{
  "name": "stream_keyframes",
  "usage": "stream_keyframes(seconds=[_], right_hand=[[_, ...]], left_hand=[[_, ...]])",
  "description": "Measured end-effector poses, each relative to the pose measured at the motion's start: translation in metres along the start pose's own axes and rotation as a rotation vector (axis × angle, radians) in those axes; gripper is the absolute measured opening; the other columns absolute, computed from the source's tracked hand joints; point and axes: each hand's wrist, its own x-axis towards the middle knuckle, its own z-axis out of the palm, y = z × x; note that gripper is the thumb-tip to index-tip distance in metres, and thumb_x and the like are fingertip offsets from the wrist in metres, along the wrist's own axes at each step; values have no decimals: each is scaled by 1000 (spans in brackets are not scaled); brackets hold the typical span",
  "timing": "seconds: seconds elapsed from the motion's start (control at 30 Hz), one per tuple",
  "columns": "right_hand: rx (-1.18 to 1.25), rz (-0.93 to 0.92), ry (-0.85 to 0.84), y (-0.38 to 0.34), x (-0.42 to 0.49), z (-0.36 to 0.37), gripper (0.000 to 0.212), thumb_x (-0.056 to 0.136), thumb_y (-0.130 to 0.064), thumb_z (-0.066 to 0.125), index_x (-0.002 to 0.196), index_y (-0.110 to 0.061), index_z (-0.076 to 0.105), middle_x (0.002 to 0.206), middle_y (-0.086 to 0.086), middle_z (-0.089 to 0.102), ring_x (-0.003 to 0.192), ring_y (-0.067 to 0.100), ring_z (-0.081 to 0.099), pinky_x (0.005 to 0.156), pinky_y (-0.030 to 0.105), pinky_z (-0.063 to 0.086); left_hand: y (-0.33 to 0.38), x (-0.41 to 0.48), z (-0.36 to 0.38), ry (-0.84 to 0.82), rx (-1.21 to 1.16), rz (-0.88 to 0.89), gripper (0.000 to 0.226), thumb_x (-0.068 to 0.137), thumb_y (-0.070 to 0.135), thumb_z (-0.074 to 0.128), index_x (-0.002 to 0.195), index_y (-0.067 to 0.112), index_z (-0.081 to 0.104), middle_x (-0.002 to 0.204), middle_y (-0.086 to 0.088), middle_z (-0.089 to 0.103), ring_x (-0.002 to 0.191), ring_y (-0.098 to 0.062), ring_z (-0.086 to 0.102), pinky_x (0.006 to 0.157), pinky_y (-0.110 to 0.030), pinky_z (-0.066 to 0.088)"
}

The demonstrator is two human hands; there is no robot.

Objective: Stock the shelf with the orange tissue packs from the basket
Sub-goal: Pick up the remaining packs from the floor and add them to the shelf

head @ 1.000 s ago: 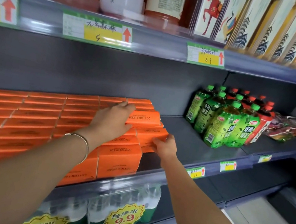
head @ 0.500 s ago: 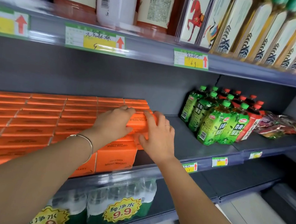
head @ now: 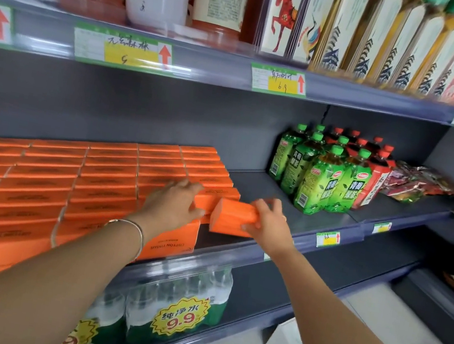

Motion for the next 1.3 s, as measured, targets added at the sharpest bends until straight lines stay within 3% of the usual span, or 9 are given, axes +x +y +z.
stream_keyframes(seconds=[0.13, 0.33, 0.47, 0.6, 0.7, 0.77, 0.83, 1.07, 1.3], right_hand=[[20, -26, -12, -18, 13, 23, 52, 86, -16, 63, 135, -22, 46, 144, 14, 24, 120, 44, 42, 104, 42, 37], [184, 124, 192, -49, 24, 48, 42, 83, -2, 56, 123, -7, 43, 120, 16, 41, 102, 41, 51, 81, 42, 43], [249, 71, 108, -35, 22, 52, 45, 86, -8, 55, 129, -8, 44, 123, 13, 43, 106, 40, 53, 90, 45, 45], [145, -12, 49, -16, 12, 39, 62, 87, -12, 56, 144, -13, 33, 139, 11, 37, 120, 38, 44, 103, 40, 33], [146, 4, 85, 0, -11, 24, 61, 91, -16, 57, 146, -16, 32, 144, 12, 32, 126, 37, 39, 105, 42, 33], [121, -2, 114, 16, -34, 14, 55, 92, -16, 57, 143, -15, 38, 140, 13, 38, 123, 37, 43, 101, 40, 39], [100, 8, 135, 37, -65, 8, 47, 92, -15, 55, 138, -15, 45, 135, 11, 44, 120, 35, 47, 95, 39, 41], [78, 237, 115, 138, -194, 13, 37, 92, -12, 51, 128, -17, 55, 125, 8, 56, 114, 30, 53, 91, 37, 44], [123, 501, 53, 227, -303, 42, 37, 90, -11, 53, 126, -17, 56, 122, 9, 58, 112, 26, 57, 96, 36, 46]], left_hand=[[-1, -4, 16, -82, 172, 45, 64, 89, 58, 45, 145, 34, 24, 149, 0, 31, 136, -23, 31, 106, -41, 28], [-6, -3, 22, -32, 219, 66, 67, 93, 54, 41, 149, 36, 10, 151, 3, 27, 134, -22, 30, 104, -40, 27], [-7, -3, 29, -35, 281, 104, 59, 96, 54, 32, 149, 35, 14, 152, 4, 25, 133, -22, 27, 104, -41, 25], [-2, -4, 29, -80, 308, 81, 58, 98, 51, 27, 149, 32, 12, 151, 2, 24, 134, -23, 26, 106, -43, 24], [10, -13, 25, 17, 311, 81, 50, 96, 44, 39, 143, 30, 31, 145, 2, 35, 129, -23, 34, 102, -40, 29], [27, -26, 26, 172, 292, 177, 39, 91, 37, 51, 128, 25, 52, 131, 0, 51, 119, -24, 46, 94, -39, 34], [50, -41, 34, 222, 269, 291, 29, 87, 33, 57, 114, 23, 62, 117, -1, 62, 110, -26, 54, 89, -39, 37], [156, -95, 95, -29, 283, 719, 26, 96, 31, 41, 117, 24, 55, 115, 2, 61, 113, -22, 56, 90, -32, 37], [234, -132, 167, -252, 368, 1079, 27, 97, 25, 37, 119, 20, 53, 114, 0, 60, 109, -23, 57, 91, -34, 42]])
